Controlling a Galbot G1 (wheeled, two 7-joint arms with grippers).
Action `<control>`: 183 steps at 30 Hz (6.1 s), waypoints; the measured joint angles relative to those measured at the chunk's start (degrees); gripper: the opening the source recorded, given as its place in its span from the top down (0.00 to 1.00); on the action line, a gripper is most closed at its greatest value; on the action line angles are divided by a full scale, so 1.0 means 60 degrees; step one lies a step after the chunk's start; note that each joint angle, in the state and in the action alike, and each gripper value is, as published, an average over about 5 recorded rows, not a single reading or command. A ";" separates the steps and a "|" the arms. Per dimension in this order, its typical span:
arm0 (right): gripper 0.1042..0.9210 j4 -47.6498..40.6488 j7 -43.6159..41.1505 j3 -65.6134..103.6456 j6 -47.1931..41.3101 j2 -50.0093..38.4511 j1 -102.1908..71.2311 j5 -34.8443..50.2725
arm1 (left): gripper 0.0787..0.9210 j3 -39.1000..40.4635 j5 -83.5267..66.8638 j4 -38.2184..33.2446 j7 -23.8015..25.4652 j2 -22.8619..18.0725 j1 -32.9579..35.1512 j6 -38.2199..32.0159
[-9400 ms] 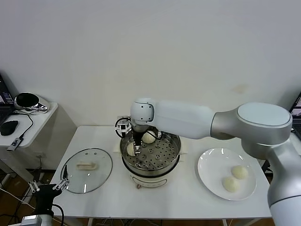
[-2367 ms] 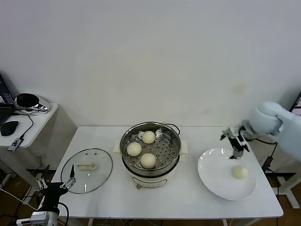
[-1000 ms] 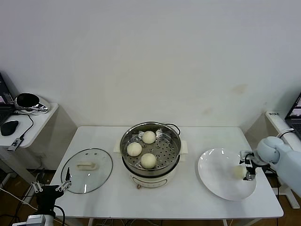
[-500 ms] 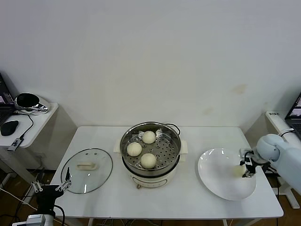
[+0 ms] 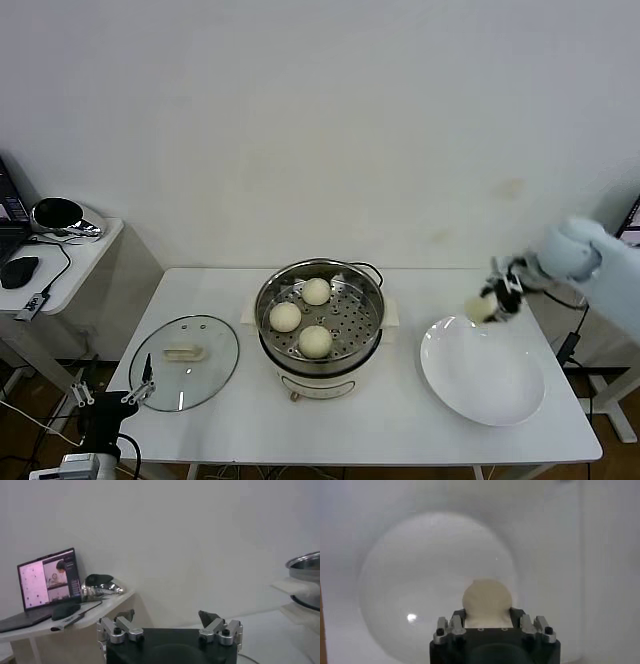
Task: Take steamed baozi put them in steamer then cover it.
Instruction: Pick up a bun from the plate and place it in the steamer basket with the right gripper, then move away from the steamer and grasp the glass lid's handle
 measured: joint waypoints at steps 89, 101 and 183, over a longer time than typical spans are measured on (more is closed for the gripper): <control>0.12 0.3007 0.7902 0.8617 0.3510 0.2388 -0.9470 0.4049 | 0.12 0.0457 0.0979 0.0086 -0.0703 -0.0464 0.0148 0.0042; 0.12 0.4057 0.8327 1.4411 0.5021 0.5673 -1.5002 0.2516 | 0.12 0.0437 0.4977 0.0500 -0.0671 0.0238 0.0309 0.0516; 0.12 0.4786 0.9602 1.8678 0.6074 0.8240 -1.8469 0.1580 | 0.90 0.3156 1.3029 0.7245 -0.0647 0.1916 -0.5548 0.0122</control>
